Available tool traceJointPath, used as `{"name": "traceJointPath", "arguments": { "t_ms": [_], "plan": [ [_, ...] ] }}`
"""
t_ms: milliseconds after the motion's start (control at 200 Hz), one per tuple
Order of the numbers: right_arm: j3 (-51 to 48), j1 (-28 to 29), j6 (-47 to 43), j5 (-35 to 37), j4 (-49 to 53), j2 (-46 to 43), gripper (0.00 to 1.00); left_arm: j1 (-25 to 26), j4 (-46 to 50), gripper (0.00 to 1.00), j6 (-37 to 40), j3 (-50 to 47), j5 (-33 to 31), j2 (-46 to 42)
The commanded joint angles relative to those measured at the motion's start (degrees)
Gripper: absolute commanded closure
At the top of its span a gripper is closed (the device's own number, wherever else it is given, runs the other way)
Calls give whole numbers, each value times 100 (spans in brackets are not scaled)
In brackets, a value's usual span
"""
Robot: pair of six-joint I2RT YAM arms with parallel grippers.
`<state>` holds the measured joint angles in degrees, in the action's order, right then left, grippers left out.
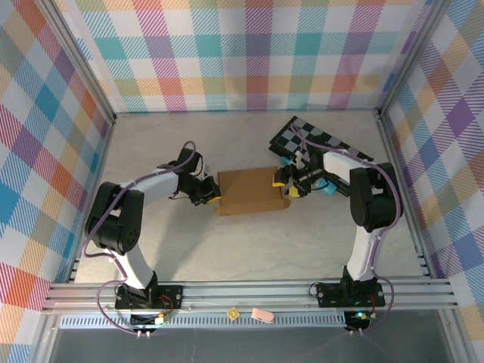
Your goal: Fold the paper box
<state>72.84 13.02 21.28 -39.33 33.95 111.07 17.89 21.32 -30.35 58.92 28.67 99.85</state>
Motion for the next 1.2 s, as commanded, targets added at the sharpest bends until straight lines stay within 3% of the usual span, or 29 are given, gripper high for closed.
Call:
{"name": "traceJointPath", "arguments": {
  "t_ms": [0,200,360,765,1195],
  "plan": [
    [-5,-14,-219,-808,-447,163,31,-86,446,87,108,-344,-499,201],
    [320,-43,-555,-533,85,338,30,-128,419,87,115,-415,-559,253],
    [48,-297,-514,-204,42,-86,29,-128,437,87,121,-394,-606,271],
    [9,-410,-531,-1022,-219,254,25,-289,452,90,327,-525,-527,259],
    [333,-10,-372,-1608,-556,554,24,-405,543,94,535,-505,-493,304]
  ]
}}
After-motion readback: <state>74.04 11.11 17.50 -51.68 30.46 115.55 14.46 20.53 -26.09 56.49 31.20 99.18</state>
